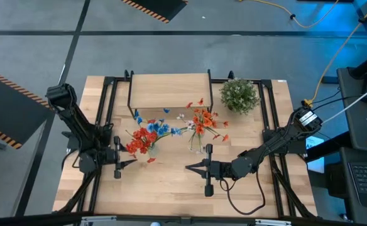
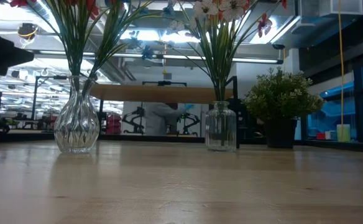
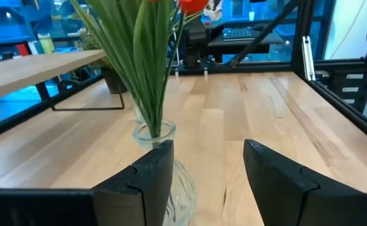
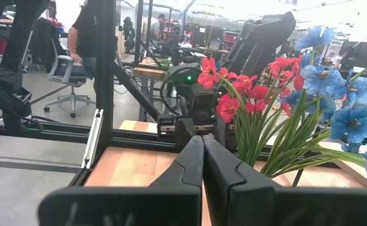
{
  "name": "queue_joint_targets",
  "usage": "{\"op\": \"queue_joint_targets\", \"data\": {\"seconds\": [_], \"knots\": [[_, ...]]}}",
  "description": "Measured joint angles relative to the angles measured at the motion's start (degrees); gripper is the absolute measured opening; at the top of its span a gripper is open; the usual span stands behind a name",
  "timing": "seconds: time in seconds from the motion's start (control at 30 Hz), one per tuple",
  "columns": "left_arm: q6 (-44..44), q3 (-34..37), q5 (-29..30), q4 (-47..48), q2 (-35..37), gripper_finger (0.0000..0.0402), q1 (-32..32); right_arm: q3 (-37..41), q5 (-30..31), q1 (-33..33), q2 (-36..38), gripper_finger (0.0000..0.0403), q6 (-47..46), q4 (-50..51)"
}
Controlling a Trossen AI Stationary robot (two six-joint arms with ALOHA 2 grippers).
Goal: Pick and place flowers into a vace then onto a shelf
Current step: Put the left transparent vase on the shelf
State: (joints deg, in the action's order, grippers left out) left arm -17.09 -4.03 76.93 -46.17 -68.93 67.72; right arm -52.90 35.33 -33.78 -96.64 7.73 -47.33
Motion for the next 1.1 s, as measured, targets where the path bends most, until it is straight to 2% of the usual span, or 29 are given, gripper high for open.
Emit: {"op": "queue_joint_targets", "data": {"seconds": [0.2,0.37,0.53,0.67,0.87,1.1], "knots": [[-8.4,0.0,0.6,7.3,0.0,0.0202,-0.5,0.0,0.0,0.0,0.0,0.0004,0.0,0.0],[-15.8,0.0,0.5,11.4,0.0,0.0233,-2.9,0.0,0.0,0.0,0.0,0.0004,0.0,0.0],[-16.2,0.0,-0.6,12.0,0.0,0.0265,-5.2,0.0,0.0,0.0,0.0,0.0004,0.0,0.0],[-15.3,0.0,-3.9,13.0,0.0,0.0279,-6.7,0.0,0.0,0.0,0.0,0.0004,0.1,0.1],[-14.7,0.0,-4.9,14.4,0.0,0.0284,-8.6,0.0,0.0,0.0,0.0,0.0004,0.0,0.5],[-15.3,0.0,-10.8,16.2,-1.5,0.0284,-12.6,0.0,0.0,0.0,0.0,0.0004,-0.1,1.8]]}}
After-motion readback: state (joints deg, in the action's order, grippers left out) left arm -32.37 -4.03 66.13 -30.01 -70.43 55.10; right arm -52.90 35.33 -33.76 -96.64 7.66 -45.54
